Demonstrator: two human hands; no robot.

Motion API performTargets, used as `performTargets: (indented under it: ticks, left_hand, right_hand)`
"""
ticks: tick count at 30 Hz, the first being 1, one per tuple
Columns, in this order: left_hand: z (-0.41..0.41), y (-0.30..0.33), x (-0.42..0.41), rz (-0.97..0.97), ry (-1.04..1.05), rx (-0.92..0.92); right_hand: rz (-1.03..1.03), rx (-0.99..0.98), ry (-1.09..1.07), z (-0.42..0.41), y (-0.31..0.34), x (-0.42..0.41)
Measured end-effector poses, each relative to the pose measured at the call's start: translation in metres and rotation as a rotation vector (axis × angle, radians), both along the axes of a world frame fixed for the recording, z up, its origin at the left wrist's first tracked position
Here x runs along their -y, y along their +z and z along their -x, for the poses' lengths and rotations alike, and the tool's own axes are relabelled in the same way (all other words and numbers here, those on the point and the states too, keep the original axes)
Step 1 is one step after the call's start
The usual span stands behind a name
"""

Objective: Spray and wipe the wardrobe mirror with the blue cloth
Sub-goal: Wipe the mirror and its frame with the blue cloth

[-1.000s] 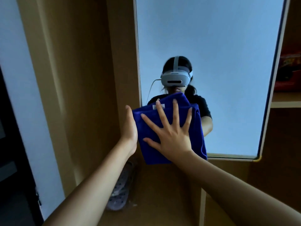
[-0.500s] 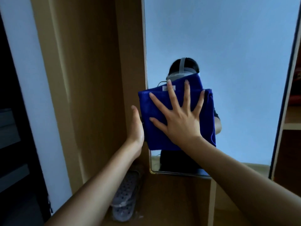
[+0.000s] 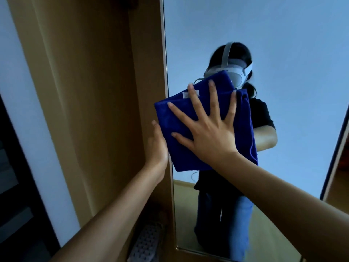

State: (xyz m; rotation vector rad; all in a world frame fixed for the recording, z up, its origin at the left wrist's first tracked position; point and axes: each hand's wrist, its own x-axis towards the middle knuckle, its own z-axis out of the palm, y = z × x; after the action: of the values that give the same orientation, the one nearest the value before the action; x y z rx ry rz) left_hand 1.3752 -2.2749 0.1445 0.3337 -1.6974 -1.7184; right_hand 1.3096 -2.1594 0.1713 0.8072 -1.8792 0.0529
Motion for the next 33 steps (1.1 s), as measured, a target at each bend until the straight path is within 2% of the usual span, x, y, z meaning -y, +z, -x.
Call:
performTargets:
  ticks: [8, 12, 17, 20, 28, 33]
  left_hand:
    - [-0.002, 0.12, -0.01, 0.113, 0.058, -0.037]
    - [-0.004, 0.142, -0.013, 0.236, 0.134, -0.031]
    - [-0.009, 0.155, -0.008, 0.342, 0.133, 0.005]
    - [-0.013, 0.166, -0.001, 0.336, 0.039, 0.006]
    - [-0.022, 0.196, 0.021, 0.171, -0.249, 0.169]
    - [-0.024, 0.22, 0.024, 0.171, -0.255, 0.214]
  right_hand:
    - [-0.033, 0.07, -0.028, -0.006, 0.088, -0.006]
    - [-0.046, 0.106, -0.033, -0.011, 0.095, -0.006]
    - [-0.051, 0.104, -0.063, -0.012, 0.095, -0.006]
    - [-0.037, 0.113, -0.085, -0.013, 0.098, -0.003]
    - [0.013, 0.14, -0.12, -0.016, 0.123, 0.011]
    - [0.065, 0.118, -0.123, -0.016, 0.18, 0.015]
